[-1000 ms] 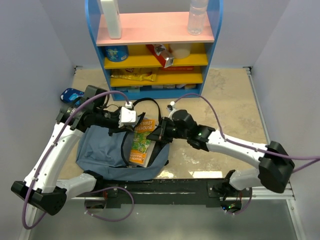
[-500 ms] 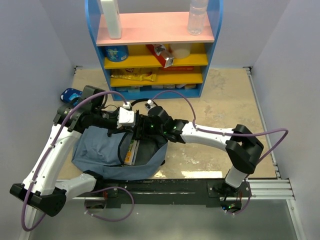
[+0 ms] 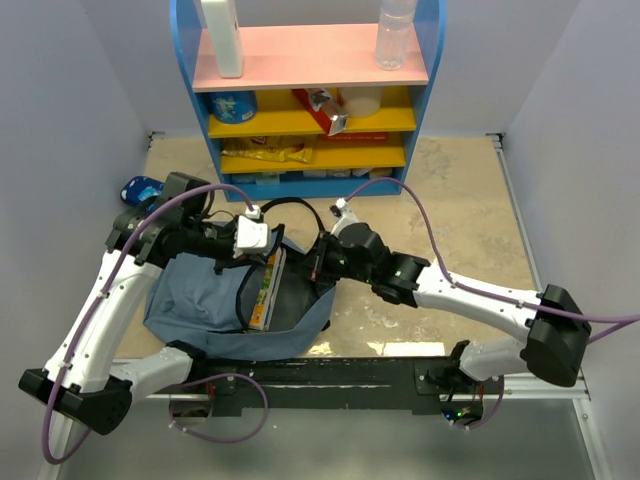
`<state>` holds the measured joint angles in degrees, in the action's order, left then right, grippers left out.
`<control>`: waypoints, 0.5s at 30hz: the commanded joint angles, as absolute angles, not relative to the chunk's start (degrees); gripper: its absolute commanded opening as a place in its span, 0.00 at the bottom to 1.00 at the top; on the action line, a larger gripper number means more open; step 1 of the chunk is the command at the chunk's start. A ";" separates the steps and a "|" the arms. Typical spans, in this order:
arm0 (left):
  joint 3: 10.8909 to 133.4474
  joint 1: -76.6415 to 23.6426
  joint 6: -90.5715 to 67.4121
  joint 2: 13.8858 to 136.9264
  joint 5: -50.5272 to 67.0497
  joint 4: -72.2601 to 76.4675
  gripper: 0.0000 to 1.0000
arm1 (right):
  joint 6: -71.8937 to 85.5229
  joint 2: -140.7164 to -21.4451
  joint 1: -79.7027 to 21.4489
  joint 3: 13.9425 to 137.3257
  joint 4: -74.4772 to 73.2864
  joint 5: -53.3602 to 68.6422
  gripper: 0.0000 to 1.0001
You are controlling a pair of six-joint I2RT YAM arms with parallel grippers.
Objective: Pack the student bag
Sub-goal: Place the book in the student bag.
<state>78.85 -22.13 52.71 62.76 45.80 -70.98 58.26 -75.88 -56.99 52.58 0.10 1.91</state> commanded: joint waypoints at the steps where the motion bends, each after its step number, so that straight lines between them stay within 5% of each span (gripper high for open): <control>1: 77.17 -21.88 54.40 60.65 49.48 -70.13 0.00 | 49.24 -74.01 -54.07 56.58 -7.62 -9.65 0.00; 7: 75.32 -21.89 56.60 59.15 50.27 -73.91 0.00 | 38.77 -85.41 -43.08 68.01 -11.34 -11.60 0.00; 15: 84.64 -21.88 55.28 54.85 45.36 -75.41 0.00 | 37.44 -101.41 -42.63 74.53 -7.92 -9.40 0.00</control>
<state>78.83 -22.13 54.83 59.33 45.12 -74.39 40.16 -99.07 -41.76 73.78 -9.32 -9.39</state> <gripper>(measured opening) 0.029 0.006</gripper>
